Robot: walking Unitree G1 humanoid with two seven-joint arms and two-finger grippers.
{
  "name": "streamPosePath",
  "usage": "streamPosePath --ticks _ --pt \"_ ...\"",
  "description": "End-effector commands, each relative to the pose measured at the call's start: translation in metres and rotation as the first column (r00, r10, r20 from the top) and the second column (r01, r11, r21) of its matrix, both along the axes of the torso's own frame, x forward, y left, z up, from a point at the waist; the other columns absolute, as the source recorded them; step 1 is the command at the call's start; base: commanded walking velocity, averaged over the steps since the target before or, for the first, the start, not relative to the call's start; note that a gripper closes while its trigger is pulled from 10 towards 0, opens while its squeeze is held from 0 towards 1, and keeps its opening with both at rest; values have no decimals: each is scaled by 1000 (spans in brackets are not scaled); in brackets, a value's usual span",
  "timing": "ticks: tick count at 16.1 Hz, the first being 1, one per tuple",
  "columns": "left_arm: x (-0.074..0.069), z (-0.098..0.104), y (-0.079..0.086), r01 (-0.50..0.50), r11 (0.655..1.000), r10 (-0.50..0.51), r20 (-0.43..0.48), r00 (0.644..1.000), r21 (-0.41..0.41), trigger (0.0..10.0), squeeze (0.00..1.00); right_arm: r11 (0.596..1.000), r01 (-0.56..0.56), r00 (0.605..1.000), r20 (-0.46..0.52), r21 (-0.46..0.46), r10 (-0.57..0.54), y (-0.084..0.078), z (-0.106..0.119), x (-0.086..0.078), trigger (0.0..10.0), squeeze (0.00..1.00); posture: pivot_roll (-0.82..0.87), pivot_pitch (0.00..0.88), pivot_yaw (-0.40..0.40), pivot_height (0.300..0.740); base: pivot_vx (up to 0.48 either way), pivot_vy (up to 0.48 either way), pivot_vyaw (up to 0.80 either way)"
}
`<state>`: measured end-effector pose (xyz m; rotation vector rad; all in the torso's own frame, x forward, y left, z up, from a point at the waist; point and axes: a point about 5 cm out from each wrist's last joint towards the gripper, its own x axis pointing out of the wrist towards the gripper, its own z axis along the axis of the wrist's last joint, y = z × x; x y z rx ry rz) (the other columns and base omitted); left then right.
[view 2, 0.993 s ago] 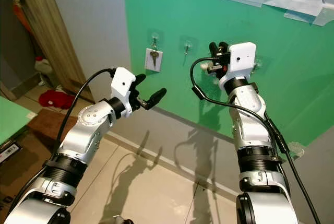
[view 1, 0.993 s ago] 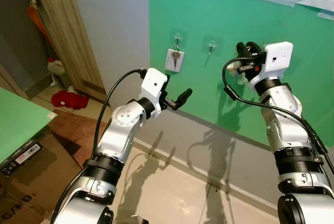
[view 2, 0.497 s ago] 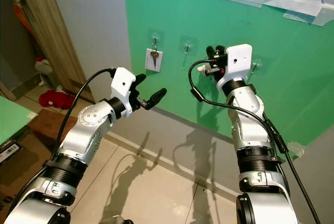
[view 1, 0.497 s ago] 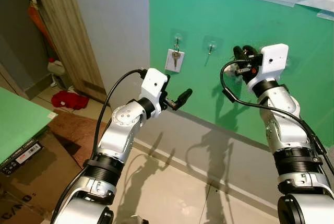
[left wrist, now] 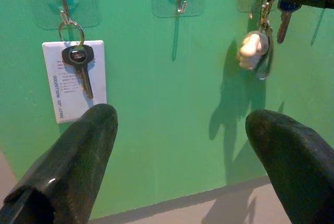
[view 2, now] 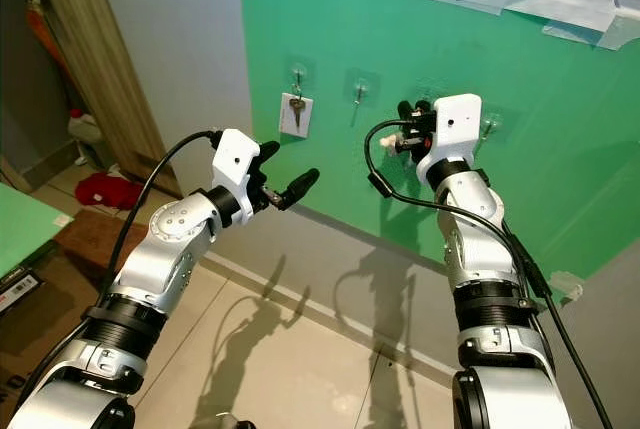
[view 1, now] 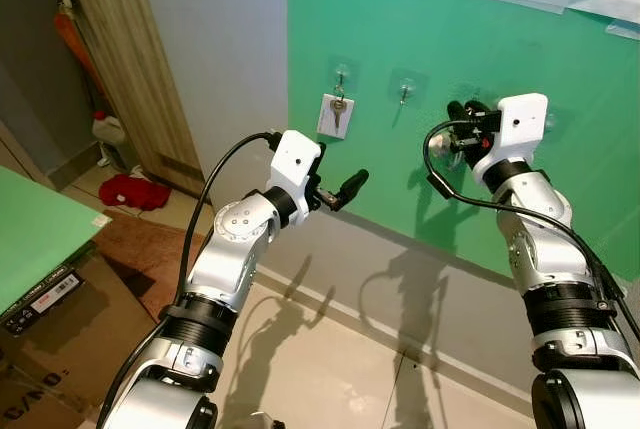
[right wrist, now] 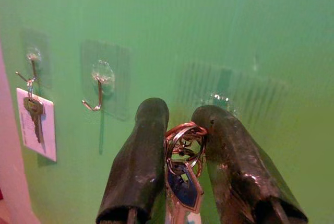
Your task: Hang keys on a hook
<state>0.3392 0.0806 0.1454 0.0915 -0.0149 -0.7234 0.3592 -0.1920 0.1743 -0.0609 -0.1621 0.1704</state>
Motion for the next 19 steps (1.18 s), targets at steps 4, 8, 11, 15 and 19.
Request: streamPosePath --ticks 4,8,11,15,19 --pt "0 2 0 8 1000 -8 15 1000 15 10000 0 994 33 999 -17 100 -31 -6 6 5 0 0 -14 0 -2 740 0 0 0" --pt "0 2 -1 10 1000 -10 17 1000 18 10000 0 994 54 998 12 95 -56 -8 10 5 0 0 -16 0 -1 740 0 0 0" --pt "0 2 -1 11 1000 -11 16 1000 19 10000 0 981 88 996 -2 171 -89 -13 11 6 0 0 -17 0 1 740 0 0 0" --pt "0 2 -1 11 1000 -11 17 1000 19 10000 0 980 93 995 16 175 -97 -14 18 7 0 0 -17 0 0 740 0 0 0" --pt "0 2 -2 13 1000 -13 17 1000 18 10000 0 980 90 996 11 179 -93 -12 19 8 0 0 -19 0 0 740 0 0 0"
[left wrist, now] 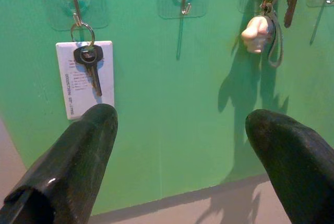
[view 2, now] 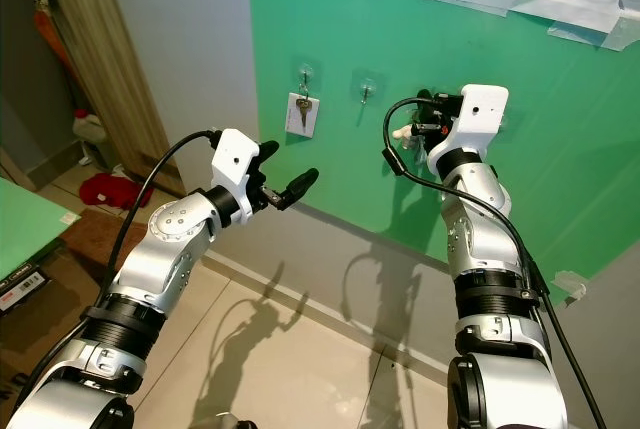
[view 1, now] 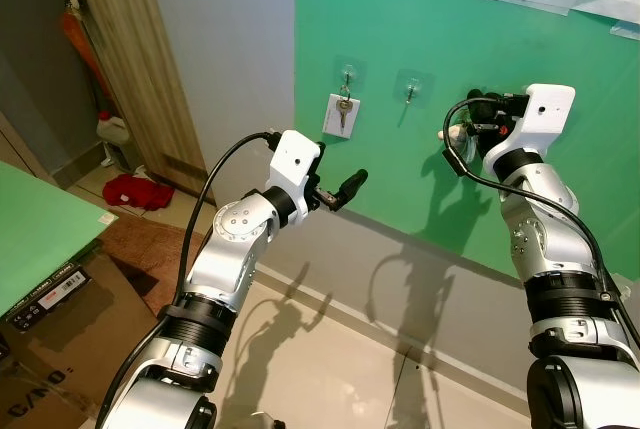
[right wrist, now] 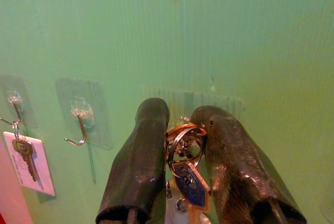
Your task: Hang keys on a hook
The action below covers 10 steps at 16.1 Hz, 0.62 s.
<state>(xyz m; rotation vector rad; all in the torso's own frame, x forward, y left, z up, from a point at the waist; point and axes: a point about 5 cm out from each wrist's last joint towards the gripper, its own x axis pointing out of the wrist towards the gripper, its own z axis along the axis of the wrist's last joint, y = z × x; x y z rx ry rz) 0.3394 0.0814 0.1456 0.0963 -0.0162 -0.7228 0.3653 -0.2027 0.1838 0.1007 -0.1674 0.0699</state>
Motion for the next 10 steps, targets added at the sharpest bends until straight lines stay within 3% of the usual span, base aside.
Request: streamPosePath --ticks 1,10 --pt "0 2 -3 14 1000 -14 14 1000 14 10000 0 1000 3 1000 16 20 -3 -1 9 2 0 0 -18 0 -1 740 0 0 0" --pt "-2 2 -4 18 1000 -18 12 1000 13 10000 0 988 -16 997 -75 156 28 -2 0 4 0 0 -19 0 -2 740 0 0 0"
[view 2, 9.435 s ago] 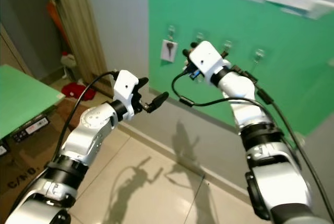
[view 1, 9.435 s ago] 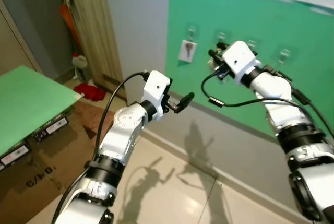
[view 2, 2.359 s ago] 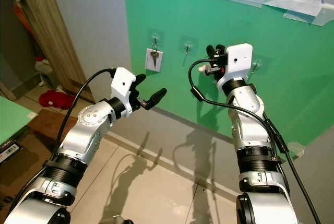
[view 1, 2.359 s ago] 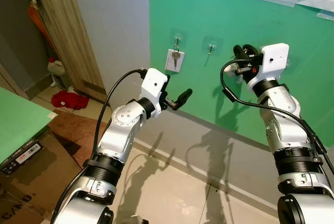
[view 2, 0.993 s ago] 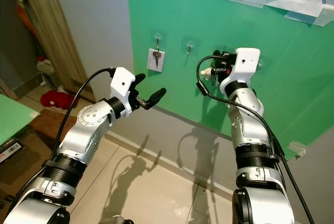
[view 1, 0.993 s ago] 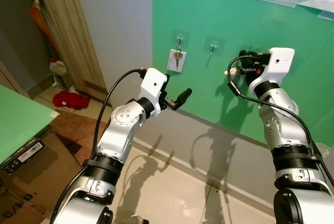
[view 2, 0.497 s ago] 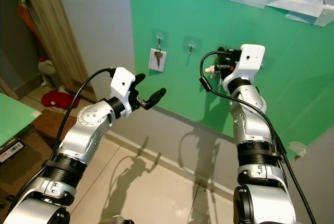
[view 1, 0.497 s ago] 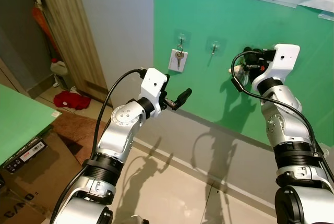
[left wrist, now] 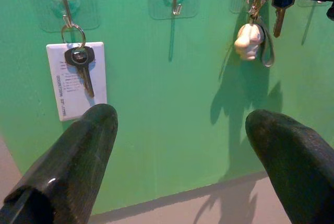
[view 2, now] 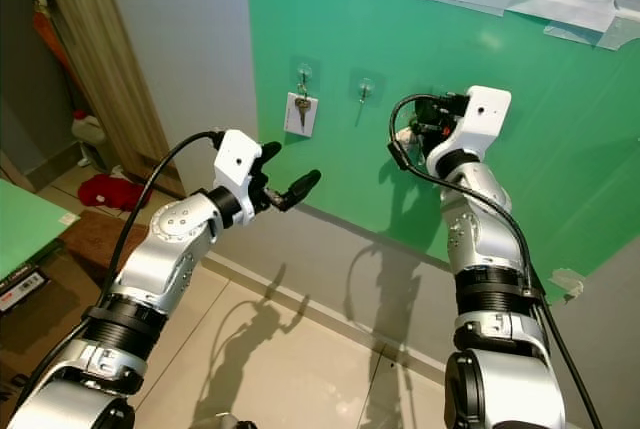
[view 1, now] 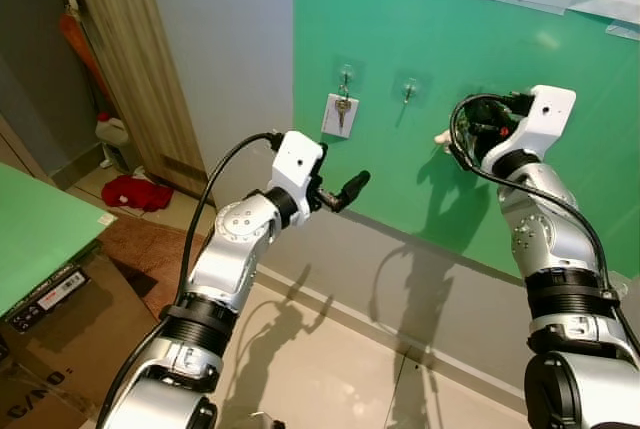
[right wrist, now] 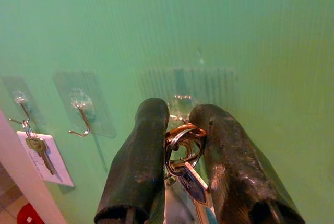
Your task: Hang keys on a hook
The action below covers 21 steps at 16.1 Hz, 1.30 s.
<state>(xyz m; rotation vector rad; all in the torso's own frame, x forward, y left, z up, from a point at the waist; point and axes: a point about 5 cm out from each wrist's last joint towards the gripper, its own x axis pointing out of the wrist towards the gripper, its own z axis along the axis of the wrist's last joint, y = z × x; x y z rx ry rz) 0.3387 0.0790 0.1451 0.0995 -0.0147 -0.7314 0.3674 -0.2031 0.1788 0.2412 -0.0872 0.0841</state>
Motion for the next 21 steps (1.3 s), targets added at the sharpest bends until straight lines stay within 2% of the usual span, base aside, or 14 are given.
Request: streamPosePath --ticks 1,3,10,12,13,14,18,21 --pt "-1 2 -2 9 1000 -9 13 1000 9 10000 0 999 9 1000 -1 35 -9 -2 5 1 0 0 -18 0 -2 740 0 0 0" --pt "-1 2 -2 9 1000 -9 12 1000 9 10000 0 997 9 1000 -23 78 -7 -2 3 2 0 0 -18 0 -2 740 0 0 0" --pt "-1 2 -2 10 1000 -10 12 1000 10 10000 0 995 20 999 -44 101 -16 -5 3 2 0 0 -18 0 -5 740 0 0 0" --pt "-1 2 -1 10 1000 -10 13 1000 11 10000 0 998 51 999 -10 36 -51 -9 7 1 0 0 -17 0 -5 740 0 0 0" --pt "-1 2 -1 10 1000 -10 14 1000 11 10000 0 995 75 996 45 -70 -72 -10 12 0 0 0 -17 0 -5 740 0 0 0" --pt "-1 2 -1 10 1000 -10 14 1000 12 10000 0 990 81 994 77 -115 -72 -9 15 -1 0 0 -17 0 -5 740 0 0 0" --pt "-1 1 -2 13 1000 -13 15 1000 12 10000 0 966 156 975 188 -204 -118 -12 28 -4 0 0 -18 0 -6 740 0 0 0" --pt "-1 1 -3 14 1000 -14 16 1000 12 10000 0 958 168 972 202 -233 -121 -13 28 -3 0 0 -18 0 -8 740 0 0 0"
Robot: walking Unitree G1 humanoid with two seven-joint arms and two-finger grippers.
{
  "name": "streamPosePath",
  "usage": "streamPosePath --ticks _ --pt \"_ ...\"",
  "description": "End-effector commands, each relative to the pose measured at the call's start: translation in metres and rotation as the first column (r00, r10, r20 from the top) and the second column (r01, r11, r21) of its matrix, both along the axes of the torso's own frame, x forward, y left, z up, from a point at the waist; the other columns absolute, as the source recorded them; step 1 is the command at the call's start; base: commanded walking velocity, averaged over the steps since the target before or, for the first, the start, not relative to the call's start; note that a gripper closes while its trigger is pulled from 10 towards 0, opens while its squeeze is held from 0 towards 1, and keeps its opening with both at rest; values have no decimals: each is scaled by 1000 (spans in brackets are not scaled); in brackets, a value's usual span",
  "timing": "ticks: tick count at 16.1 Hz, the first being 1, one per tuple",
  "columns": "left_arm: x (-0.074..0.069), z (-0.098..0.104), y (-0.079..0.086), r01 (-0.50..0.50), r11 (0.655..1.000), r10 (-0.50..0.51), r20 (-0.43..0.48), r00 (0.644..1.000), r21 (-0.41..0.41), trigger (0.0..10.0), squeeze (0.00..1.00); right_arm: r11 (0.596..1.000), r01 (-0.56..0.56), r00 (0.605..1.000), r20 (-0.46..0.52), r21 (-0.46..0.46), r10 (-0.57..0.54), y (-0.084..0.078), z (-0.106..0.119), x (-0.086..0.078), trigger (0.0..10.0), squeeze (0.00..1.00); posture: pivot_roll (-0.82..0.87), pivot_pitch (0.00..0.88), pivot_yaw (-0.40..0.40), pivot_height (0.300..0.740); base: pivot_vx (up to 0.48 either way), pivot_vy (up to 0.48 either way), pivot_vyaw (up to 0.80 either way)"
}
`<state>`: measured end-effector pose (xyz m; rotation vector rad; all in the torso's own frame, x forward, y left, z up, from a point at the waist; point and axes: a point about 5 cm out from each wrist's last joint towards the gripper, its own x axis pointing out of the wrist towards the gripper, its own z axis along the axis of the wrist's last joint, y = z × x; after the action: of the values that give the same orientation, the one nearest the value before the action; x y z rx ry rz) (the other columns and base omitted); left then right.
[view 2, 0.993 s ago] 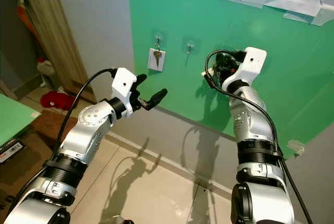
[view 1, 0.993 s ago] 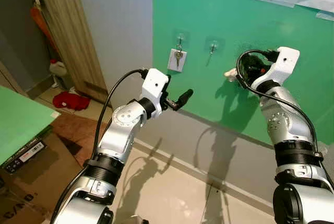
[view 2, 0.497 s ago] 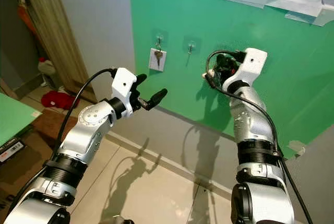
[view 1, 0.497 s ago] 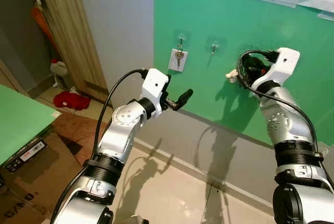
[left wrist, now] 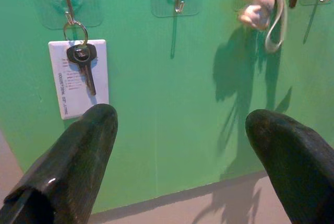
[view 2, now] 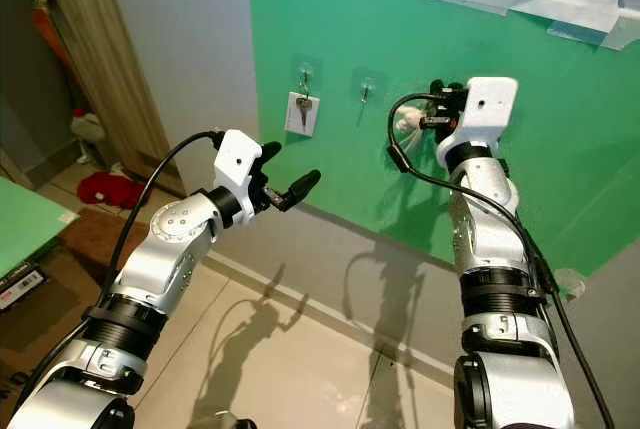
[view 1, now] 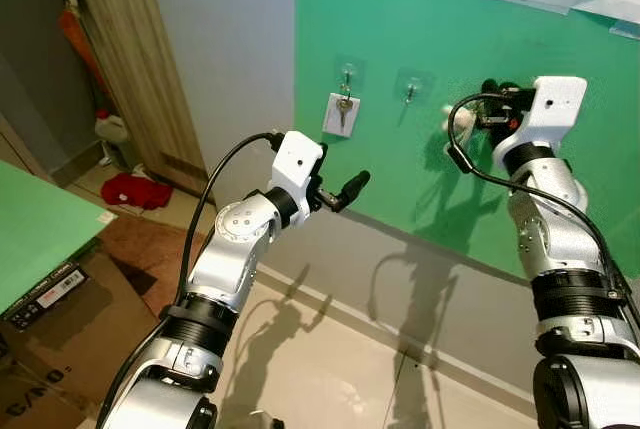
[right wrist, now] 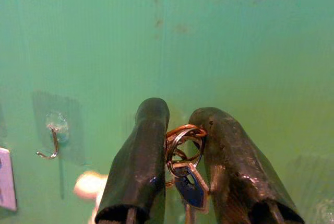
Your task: Hang keys on a hook
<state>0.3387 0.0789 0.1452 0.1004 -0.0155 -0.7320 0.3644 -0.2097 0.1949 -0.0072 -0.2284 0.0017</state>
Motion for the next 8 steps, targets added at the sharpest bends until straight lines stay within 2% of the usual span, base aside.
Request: streamPosePath --ticks 1,8 --pt "-1 1 -3 14 1000 -14 16 1000 13 10000 0 999 34 998 51 -20 -33 -6 11 0 0 0 -18 0 -8 740 0 0 0" --pt "-1 2 -2 15 1000 -16 19 1000 18 10000 0 1000 -3 1000 28 -18 4 -1 4 1 0 0 -17 0 -10 740 0 0 0"
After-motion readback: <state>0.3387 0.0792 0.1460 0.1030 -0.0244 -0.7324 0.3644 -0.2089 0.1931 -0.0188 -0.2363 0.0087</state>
